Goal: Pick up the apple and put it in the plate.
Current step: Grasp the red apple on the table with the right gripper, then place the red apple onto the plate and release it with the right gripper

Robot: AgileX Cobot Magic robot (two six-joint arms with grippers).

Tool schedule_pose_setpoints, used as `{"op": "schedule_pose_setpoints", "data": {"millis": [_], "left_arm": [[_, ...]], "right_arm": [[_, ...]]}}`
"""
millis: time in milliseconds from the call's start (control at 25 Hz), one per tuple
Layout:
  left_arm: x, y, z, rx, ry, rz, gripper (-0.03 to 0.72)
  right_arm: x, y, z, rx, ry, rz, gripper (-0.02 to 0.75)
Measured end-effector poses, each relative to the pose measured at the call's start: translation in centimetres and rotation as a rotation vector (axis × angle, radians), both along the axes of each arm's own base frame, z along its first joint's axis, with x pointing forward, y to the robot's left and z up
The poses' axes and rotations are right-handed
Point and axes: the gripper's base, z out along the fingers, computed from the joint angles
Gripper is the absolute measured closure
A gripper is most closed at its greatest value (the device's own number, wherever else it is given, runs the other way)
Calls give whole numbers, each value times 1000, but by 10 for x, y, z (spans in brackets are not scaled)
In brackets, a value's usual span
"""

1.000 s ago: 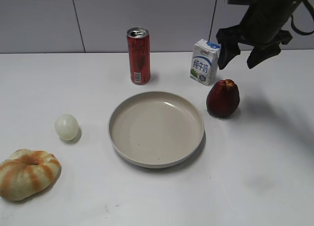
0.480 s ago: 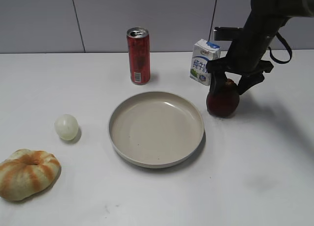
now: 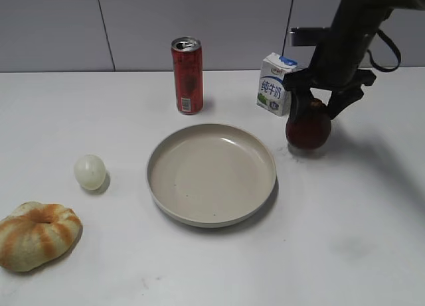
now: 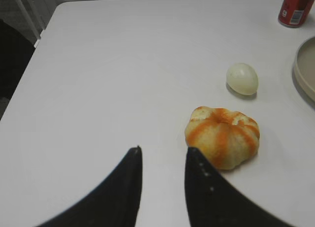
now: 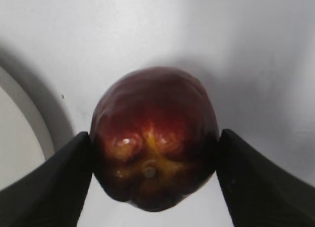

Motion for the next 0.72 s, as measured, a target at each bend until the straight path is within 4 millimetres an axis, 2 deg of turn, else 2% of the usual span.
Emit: {"op": "schedule_pose_setpoints", "data": {"millis": [120, 200, 280, 480, 600, 720], "left_arm": [[0, 0, 0, 0, 0, 0, 452], [0, 0, 0, 0, 0, 0, 452], [0, 0, 0, 0, 0, 0, 452], [0, 0, 0, 0, 0, 0, 452], [0, 0, 0, 0, 0, 0, 452], [0, 0, 0, 0, 0, 0, 452]], "right_arm": [[-13, 24, 28, 12, -62, 62, 182], [-26, 52, 44, 35, -95, 126, 182], [-40, 78, 51, 58, -102, 185, 182], [-64, 131, 46, 96, -134, 299, 182], [-67, 145, 37, 115, -136, 314, 182], [-66, 149, 18, 109, -96, 312, 182]]}}
